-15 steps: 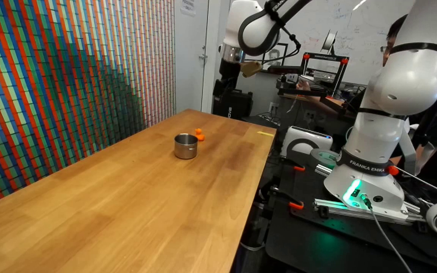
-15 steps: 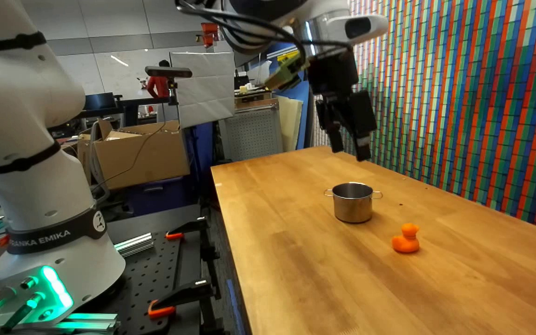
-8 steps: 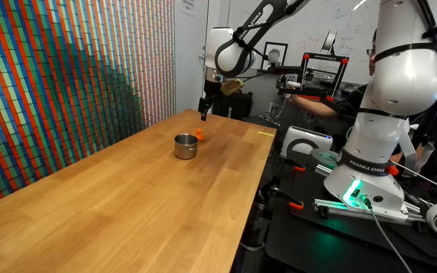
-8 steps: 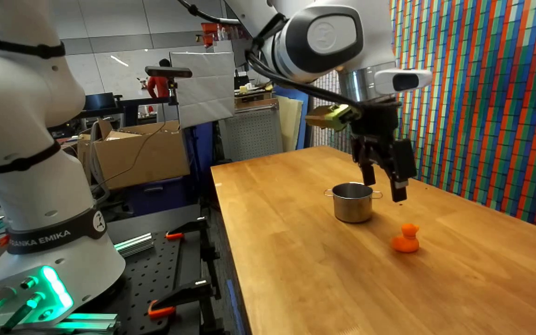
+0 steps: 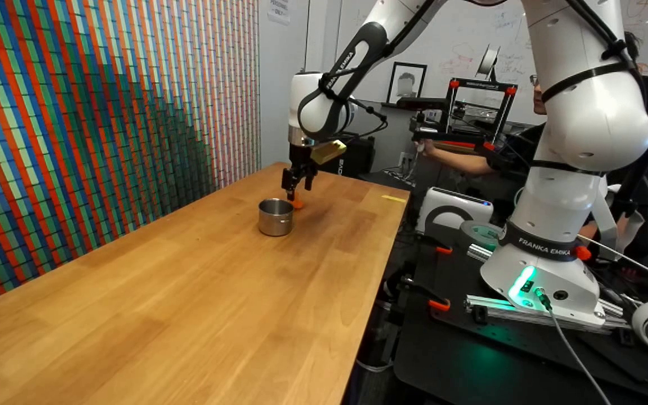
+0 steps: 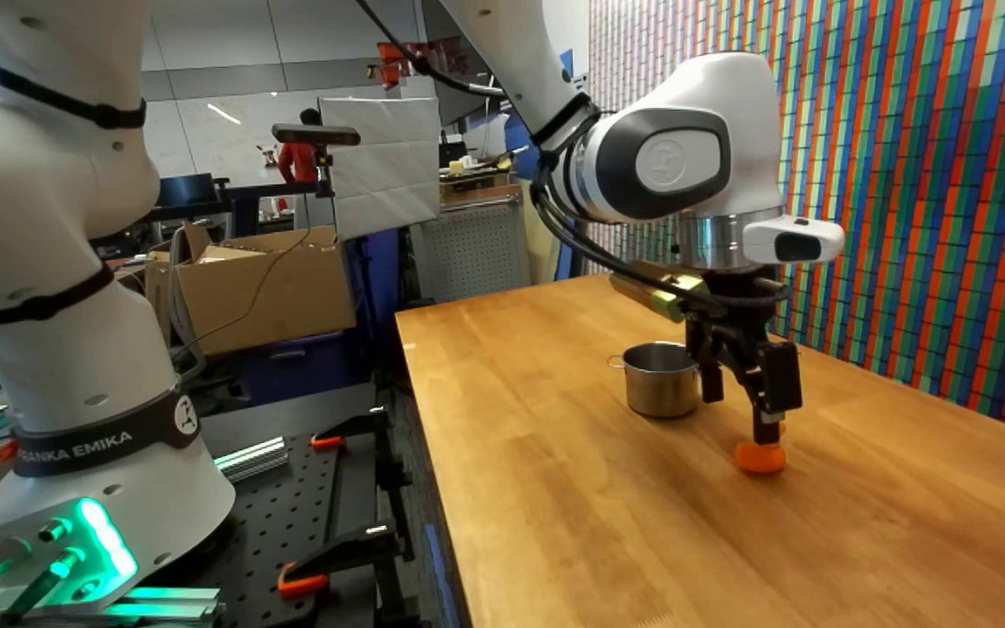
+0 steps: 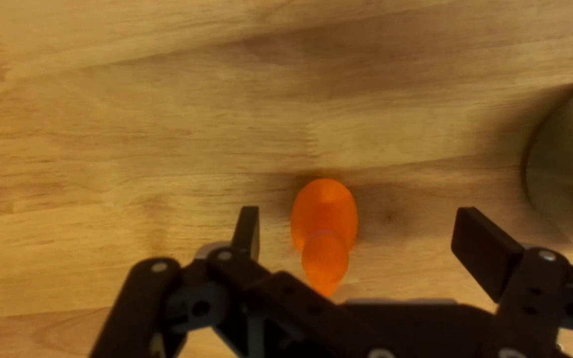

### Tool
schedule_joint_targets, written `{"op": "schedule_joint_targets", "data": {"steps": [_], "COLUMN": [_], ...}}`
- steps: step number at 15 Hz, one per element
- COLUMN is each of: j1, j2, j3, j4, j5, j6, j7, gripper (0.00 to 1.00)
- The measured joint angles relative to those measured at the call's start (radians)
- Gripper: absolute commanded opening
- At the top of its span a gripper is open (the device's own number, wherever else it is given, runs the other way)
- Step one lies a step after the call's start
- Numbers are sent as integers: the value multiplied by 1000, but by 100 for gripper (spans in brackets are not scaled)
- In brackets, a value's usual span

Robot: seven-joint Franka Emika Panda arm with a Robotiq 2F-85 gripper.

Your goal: Put the orange rubber duck in the pot

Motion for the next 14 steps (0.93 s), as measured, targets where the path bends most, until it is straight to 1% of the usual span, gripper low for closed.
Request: {"op": "schedule_joint_targets", "data": {"steps": [1, 2, 3, 6, 9, 10, 11, 14], "j1": [0, 0, 0, 0, 1, 1, 2, 1], "j2": [20, 38, 54, 90, 117, 118, 118, 119], "j3": [-1, -2, -2, 0, 5, 5, 6, 7], "j4": [16, 30, 42, 60, 65, 68, 68, 72], "j5": [0, 0, 0, 0, 0, 0, 0, 0], "j6": [0, 0, 0, 12, 38, 38, 38, 38], "j7": [0, 0, -1, -5, -10, -15, -22, -49], "gripper": [75, 74, 68, 41, 21, 21, 24, 23]}}
